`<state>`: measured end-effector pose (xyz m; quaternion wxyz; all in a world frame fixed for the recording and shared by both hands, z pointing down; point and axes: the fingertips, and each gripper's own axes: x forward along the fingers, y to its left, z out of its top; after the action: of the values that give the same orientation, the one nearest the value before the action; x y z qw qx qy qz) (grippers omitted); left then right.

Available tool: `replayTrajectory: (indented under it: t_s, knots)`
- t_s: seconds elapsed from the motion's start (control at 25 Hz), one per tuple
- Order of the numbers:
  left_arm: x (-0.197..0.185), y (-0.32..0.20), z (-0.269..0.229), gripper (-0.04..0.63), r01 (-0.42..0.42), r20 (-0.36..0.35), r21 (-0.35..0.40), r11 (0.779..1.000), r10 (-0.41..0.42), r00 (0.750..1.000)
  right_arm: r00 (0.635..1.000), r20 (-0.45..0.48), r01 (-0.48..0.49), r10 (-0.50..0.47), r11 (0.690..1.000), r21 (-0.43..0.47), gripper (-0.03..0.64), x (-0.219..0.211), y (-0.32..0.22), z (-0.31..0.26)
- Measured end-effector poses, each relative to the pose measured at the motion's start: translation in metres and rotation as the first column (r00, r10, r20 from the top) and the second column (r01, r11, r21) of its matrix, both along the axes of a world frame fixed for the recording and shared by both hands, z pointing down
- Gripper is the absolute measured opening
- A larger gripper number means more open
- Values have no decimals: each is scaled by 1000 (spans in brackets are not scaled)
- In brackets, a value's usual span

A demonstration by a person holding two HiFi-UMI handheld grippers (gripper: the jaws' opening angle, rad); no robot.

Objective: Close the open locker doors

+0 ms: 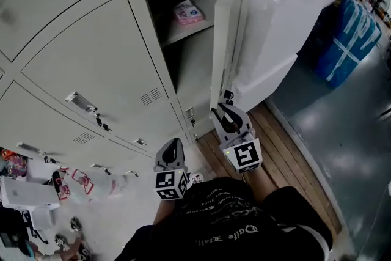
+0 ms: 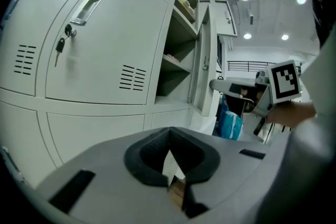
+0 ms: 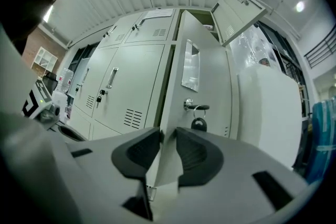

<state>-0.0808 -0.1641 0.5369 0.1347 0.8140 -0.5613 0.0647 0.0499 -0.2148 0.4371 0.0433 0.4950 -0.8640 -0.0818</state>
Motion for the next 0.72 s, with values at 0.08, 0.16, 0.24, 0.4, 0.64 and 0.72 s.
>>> replayTrajectory:
  t_s: [0.08, 0.16, 0.24, 0.4, 0.64, 0.72]
  knots:
    - [-6, 3, 2, 8, 5, 4, -8, 1000, -5, 1000, 1000, -10, -19, 19, 1000, 14, 98, -8, -5, 0]
    - [-13, 5, 3, 8, 24, 7, -10, 1000, -23, 1000, 1000, -9, -23, 23, 1000, 12, 97, -15, -9, 0]
    - [-20, 7, 3, 8, 45, 8, -9, 999, -45, 999, 1000, -6, -21, 21, 1000, 3, 95, -22, -13, 1]
    - [-29, 9, 3, 8, 56, 7, -12, 998, -56, 998, 999, -21, -41, 42, 999, 7, 92, -34, -23, 0]
    - [-45, 13, 5, 8, 113, -5, -8, 994, -113, 994, 998, -34, -49, 49, 999, -8, 89, -56, -39, 3]
    - [-49, 12, 6, 8, 127, -6, -7, 992, -127, 992, 998, -29, -61, 61, 998, -6, 89, -62, -45, 3]
